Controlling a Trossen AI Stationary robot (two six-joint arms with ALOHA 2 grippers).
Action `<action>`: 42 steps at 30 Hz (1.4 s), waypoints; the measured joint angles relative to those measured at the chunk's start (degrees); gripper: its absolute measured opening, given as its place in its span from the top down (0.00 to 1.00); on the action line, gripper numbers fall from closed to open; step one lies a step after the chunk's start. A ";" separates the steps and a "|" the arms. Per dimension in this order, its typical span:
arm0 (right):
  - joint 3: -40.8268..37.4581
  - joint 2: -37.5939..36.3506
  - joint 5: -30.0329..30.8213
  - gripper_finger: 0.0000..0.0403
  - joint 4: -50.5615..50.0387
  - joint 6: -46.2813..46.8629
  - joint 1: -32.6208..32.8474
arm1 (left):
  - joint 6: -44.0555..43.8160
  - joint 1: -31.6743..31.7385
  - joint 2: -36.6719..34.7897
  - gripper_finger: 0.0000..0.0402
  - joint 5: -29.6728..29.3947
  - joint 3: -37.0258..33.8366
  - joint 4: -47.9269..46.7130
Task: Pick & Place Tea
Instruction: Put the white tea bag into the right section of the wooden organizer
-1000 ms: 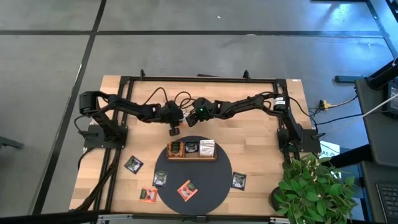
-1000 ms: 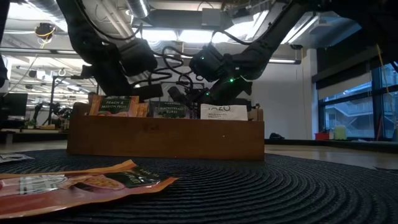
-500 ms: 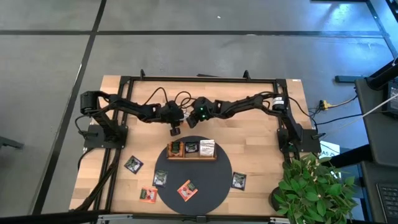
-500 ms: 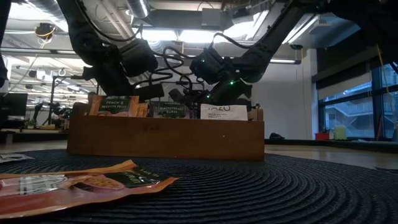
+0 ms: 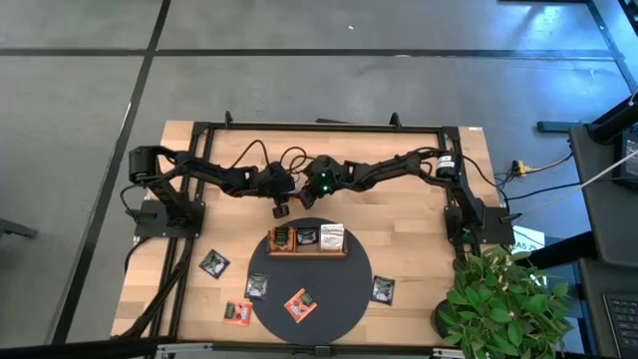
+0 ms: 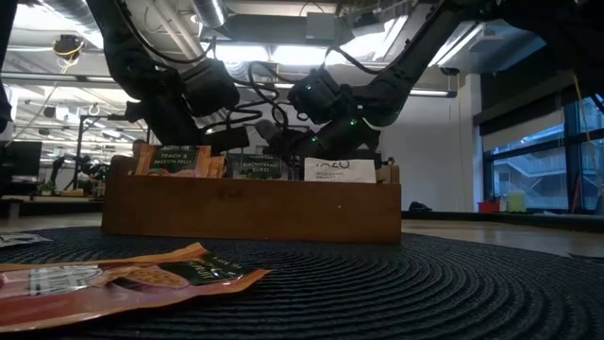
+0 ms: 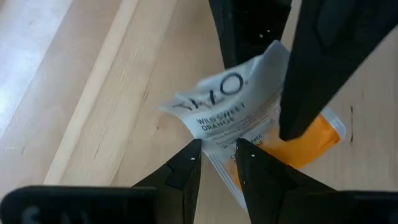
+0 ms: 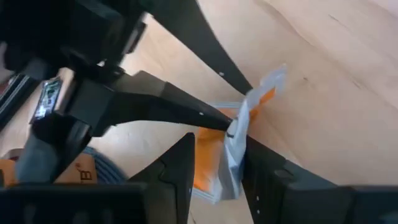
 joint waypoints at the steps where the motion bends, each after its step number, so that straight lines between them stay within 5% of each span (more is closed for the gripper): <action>1: 0.02 -0.02 -0.01 0.70 -0.44 0.25 -0.18 | -0.05 0.00 0.00 0.75 0.01 0.00 0.00; 8: 0.11 -0.10 0.19 0.74 -1.64 1.10 -0.53 | -0.44 -0.02 0.00 0.75 -0.01 -0.02 0.02; 18: 0.16 -0.60 1.65 0.97 -3.58 -3.73 -0.52 | -0.44 -0.02 -2.32 0.75 1.72 -0.15 -1.60; 29: 0.22 -17.30 11.16 0.99 -21.16 -22.62 2.68 | -1.88 -0.06 -25.46 0.75 1.57 -0.33 -16.58; 35: 0.26 -27.80 12.43 0.98 -30.00 -29.56 10.43 | -2.94 -0.07 -36.02 0.75 1.55 -0.24 -19.23; 42: 0.24 -30.54 25.11 0.98 -34.54 -27.58 24.94 | -6.45 -1.57 -39.93 0.75 1.57 -0.17 -22.74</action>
